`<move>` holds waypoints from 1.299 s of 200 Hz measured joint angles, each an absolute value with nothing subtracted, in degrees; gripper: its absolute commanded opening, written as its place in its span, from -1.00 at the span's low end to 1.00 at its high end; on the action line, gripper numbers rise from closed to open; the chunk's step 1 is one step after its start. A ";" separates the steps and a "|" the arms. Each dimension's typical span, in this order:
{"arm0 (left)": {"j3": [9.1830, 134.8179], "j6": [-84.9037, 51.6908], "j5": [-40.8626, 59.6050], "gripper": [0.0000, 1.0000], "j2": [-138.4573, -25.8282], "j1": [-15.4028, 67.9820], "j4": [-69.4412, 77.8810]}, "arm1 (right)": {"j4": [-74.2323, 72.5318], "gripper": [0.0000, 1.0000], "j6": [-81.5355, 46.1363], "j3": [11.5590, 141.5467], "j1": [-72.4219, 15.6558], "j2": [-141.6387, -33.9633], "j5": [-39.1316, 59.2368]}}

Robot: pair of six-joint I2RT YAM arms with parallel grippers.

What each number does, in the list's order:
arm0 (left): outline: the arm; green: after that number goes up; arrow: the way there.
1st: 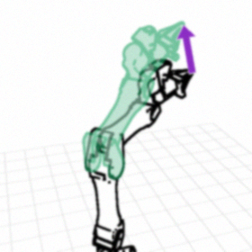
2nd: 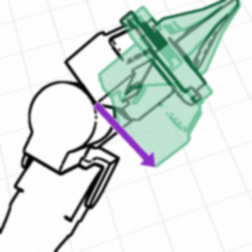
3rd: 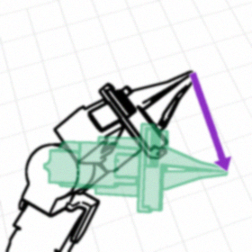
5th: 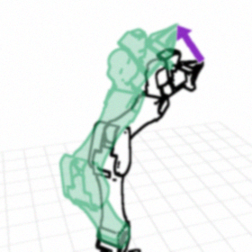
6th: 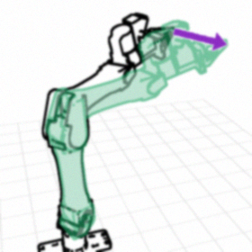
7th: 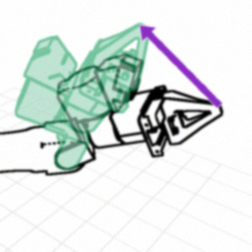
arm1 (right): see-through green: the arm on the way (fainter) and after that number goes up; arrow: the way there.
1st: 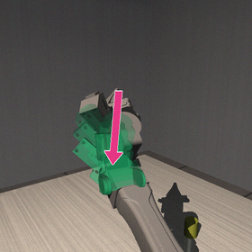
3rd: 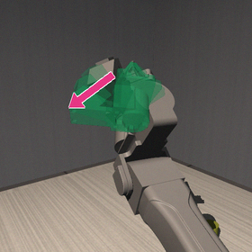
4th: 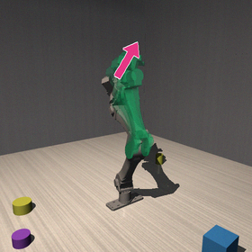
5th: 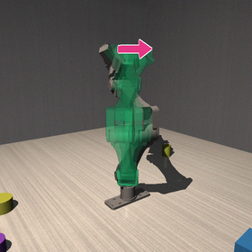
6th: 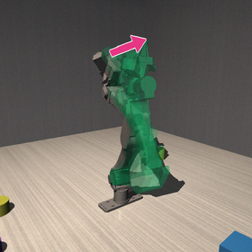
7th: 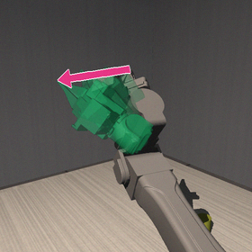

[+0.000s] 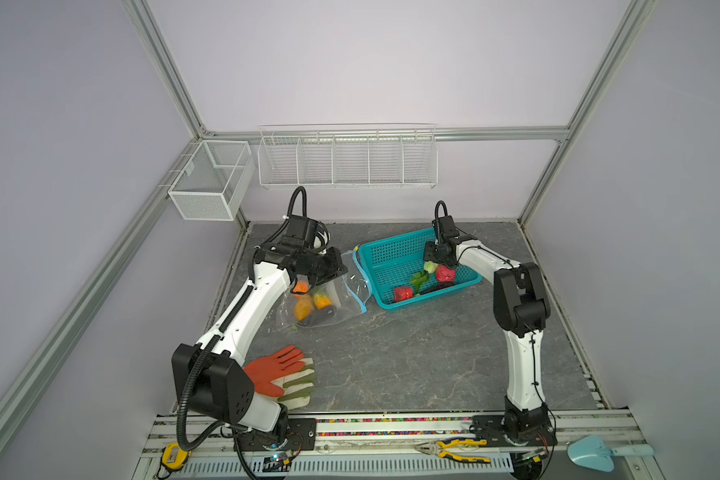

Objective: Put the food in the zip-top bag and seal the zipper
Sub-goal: 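Lower the right gripper onto the white radish, close and lift it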

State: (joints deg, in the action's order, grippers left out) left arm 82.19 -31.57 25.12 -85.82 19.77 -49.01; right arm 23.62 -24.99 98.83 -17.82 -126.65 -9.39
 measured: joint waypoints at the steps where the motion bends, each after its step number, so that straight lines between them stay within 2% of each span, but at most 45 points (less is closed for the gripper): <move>1: 82.19 -31.57 25.12 -1.00 -85.82 19.77 -49.01 | 23.62 0.24 -24.99 98.85 -17.85 -126.67 -9.39; 134: 82.17 -31.40 25.58 -1.00 -86.17 19.77 -48.49 | 26.96 0.34 -26.81 103.94 -18.37 -129.67 -6.31; 260: 82.13 -31.38 25.58 -1.00 -86.17 19.77 -48.34 | 27.40 0.63 -34.37 104.79 -18.44 -131.13 -4.23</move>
State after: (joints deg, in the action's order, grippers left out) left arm 82.13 -31.38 25.58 -86.17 19.77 -48.34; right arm 27.40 -34.37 104.79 -18.44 -131.13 -4.23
